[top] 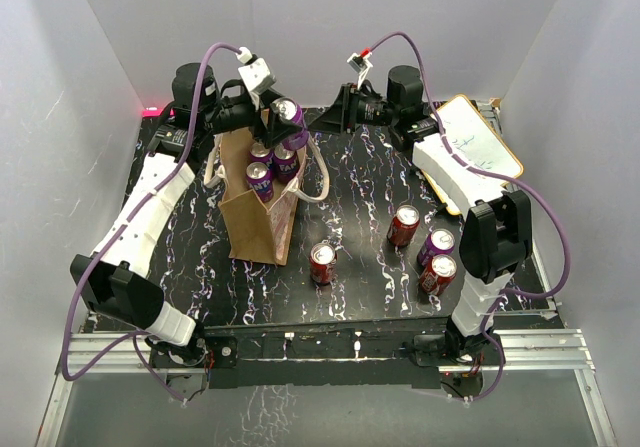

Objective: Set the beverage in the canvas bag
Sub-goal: Adjust the drink, then place the drink in the canvas bag.

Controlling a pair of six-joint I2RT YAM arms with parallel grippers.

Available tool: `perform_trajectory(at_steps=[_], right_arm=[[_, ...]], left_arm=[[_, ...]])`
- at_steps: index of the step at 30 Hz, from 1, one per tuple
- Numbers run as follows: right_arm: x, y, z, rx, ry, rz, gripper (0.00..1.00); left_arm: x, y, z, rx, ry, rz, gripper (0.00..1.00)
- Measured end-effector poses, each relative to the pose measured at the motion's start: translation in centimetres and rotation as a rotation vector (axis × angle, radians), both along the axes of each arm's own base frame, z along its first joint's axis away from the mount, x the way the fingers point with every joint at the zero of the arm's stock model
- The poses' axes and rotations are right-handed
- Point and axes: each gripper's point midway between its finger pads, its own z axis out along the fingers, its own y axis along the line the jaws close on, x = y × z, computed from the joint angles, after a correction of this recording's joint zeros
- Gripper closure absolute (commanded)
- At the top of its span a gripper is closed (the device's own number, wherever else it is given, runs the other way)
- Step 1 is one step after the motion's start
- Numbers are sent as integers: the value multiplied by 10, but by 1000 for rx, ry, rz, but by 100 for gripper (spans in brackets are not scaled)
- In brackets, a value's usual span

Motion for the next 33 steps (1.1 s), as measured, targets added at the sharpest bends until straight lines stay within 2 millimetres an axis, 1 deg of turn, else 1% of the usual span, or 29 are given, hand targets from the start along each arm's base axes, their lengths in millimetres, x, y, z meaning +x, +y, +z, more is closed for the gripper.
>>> perform_trajectory(at_steps=[3,6,8,11,15,18,20,24,26,28,31,33], right_arm=[[0,0,-2,-7,-3,1,52],[6,-6,-2,-10,-2,-21,51],[12,-14,-1,-9,-3,-42,51],[27,-33,2,-9,-11,-96,50],[43,-53,0,-18,-17,-160,50],[44,-58,-4,-34,-17,-179,50],[41,-59,-6,-50,-19,-179,49],[39,-65,-5,-77,-59,-181,45],[42,-71,-7,-95,-85,-191,43],[47,-79,-13,-124,-100,-207,41],[62,-91,-26,-178,-131,-239,39],[73,-96,-40,-213,-144,-257,39]], left_arm=[[3,1,2,-1,-13,12,100],[6,3,2,6,-23,34,100],[10,7,2,15,-33,62,100],[15,15,0,33,-46,116,100],[19,27,-9,70,-47,174,100],[18,33,-24,104,-29,185,100],[16,37,-40,129,-2,187,100],[11,41,-77,173,70,183,100],[8,44,-96,196,109,183,100],[4,46,-111,219,142,177,100],[2,47,-119,241,139,165,100],[2,48,-121,254,125,157,100]])
